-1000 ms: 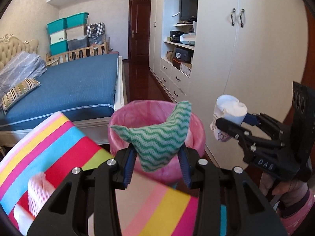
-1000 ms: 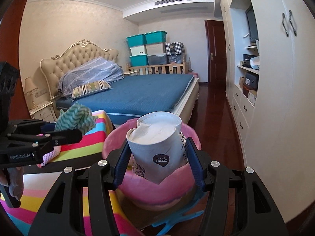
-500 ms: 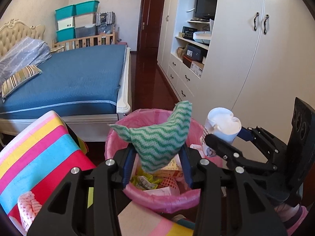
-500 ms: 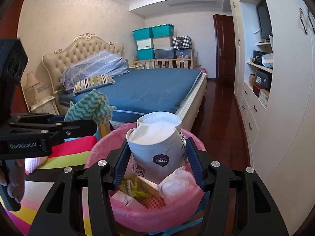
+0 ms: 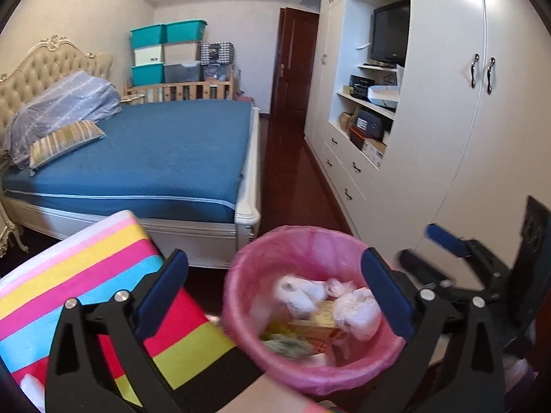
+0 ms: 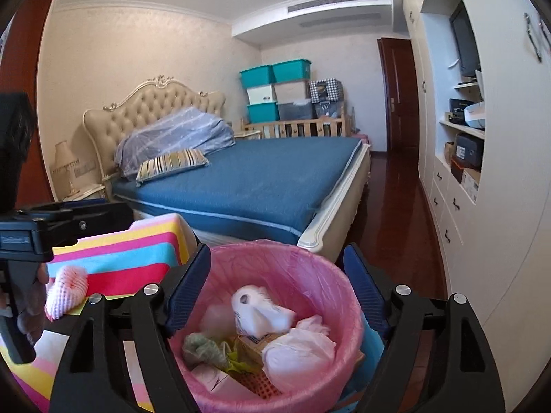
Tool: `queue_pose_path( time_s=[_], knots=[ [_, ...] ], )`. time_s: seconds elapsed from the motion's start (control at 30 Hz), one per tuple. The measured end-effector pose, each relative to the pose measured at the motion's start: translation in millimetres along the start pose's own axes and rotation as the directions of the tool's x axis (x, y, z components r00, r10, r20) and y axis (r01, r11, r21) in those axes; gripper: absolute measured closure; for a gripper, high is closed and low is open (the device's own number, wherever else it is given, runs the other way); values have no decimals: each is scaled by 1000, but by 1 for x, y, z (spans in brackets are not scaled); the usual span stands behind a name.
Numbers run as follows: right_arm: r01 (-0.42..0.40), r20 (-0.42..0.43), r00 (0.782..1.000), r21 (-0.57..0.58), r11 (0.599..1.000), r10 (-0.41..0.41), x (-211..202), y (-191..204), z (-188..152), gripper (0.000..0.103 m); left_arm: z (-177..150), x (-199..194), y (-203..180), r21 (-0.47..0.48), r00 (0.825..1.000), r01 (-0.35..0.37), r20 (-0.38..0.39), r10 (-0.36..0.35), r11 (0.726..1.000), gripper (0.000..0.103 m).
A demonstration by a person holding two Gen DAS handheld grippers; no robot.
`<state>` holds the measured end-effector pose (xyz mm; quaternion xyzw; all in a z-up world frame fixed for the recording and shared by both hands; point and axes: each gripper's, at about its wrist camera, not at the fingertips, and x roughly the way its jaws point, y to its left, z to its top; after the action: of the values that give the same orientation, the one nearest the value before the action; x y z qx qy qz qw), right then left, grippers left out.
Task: Collect trash
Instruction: 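Return to the table and grasp the pink foam fruit net with the right tool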
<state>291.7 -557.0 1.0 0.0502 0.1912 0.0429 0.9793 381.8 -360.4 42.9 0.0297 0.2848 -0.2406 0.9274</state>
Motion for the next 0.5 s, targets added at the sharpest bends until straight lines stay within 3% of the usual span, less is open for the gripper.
queue_pose_path(
  time_s=[0.33,0.5],
  knots=[
    [7,-36,999,3,1000,-7,-37,34,4,24,-38,-65,73,-38,995,-96,9,96,995,5],
    [-27,-48,998,14,1000,27,-49,72,-4,23,-65,-119,110,-15,977,-206,52,206,979,5]
  ],
)
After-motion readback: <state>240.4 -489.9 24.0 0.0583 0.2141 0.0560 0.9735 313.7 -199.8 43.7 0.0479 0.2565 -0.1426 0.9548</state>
